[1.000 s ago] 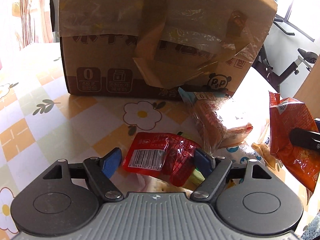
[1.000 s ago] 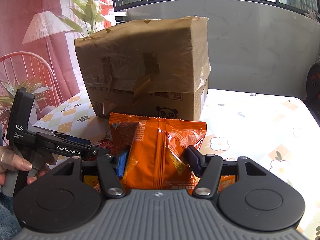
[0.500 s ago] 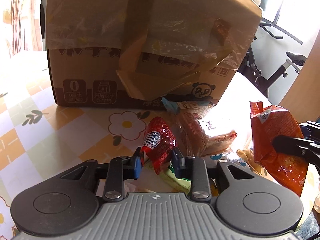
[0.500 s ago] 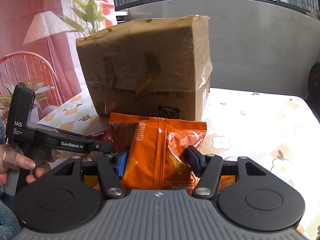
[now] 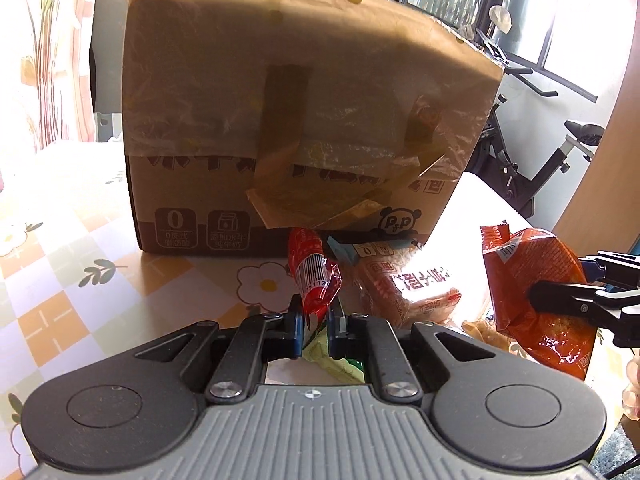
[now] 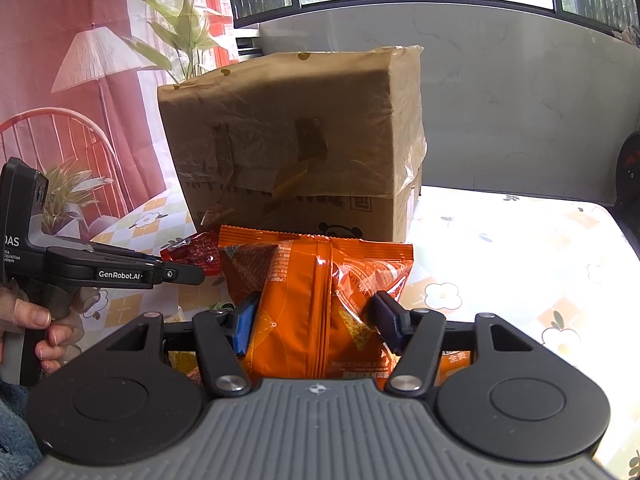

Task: Organize snacks
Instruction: 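Lift both held items and carry them over the cardboard box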

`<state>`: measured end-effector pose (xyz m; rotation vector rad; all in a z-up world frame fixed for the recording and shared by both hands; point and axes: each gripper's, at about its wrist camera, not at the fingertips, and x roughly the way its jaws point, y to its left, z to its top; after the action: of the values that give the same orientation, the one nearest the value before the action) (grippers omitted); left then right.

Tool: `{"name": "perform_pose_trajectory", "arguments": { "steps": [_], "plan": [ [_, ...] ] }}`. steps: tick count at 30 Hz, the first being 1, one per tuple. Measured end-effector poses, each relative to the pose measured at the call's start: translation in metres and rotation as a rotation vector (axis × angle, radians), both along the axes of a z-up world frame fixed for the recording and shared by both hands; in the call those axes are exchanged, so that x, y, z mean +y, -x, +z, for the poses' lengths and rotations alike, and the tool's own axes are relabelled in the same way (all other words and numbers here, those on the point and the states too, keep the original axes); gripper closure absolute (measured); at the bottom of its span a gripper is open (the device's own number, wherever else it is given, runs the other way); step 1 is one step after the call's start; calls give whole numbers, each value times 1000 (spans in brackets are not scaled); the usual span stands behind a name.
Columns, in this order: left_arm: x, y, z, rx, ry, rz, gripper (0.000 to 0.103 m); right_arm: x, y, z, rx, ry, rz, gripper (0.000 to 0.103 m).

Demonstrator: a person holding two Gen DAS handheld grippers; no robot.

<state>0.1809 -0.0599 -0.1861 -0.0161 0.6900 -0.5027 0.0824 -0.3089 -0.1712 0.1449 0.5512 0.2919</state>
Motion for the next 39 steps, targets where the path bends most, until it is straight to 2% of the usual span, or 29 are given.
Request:
{"name": "perform_pose_trajectory", "arguments": {
  "steps": [5, 13, 20, 24, 26, 29, 33, 36, 39],
  "plan": [
    [17, 13, 33, -95, 8, 21, 91, 0, 5, 16, -43, -20, 13, 42],
    [46, 28, 99, -282, 14, 66, 91, -5, 4, 70, -183, -37, 38, 42],
    [52, 1, 153, -400, 15, 96, 91, -10, -30, 129, -290, -106, 91, 42],
    [43, -27, 175, -425, 23, 103, 91, -5, -78, 161, -335, -72, 121, 42],
    [35, -43, 179, -432, 11, 96, 91, -4, -107, 165, -337, -80, 125, 41],
    [21, -72, 178, -401, 1, 87, 91, -1, -143, 160, -317, -85, 115, 41],
    [7, -110, 169, -345, -25, 104, 91, 3, -185, 144, -236, -70, 9, 41],
    [1, -130, 159, -324, -42, 115, 90, -4, -203, 132, -167, -149, -68, 40],
    [-4, -139, 151, -311, -55, 115, 85, -2, -214, 123, -128, -146, -117, 37]
  ]
}}
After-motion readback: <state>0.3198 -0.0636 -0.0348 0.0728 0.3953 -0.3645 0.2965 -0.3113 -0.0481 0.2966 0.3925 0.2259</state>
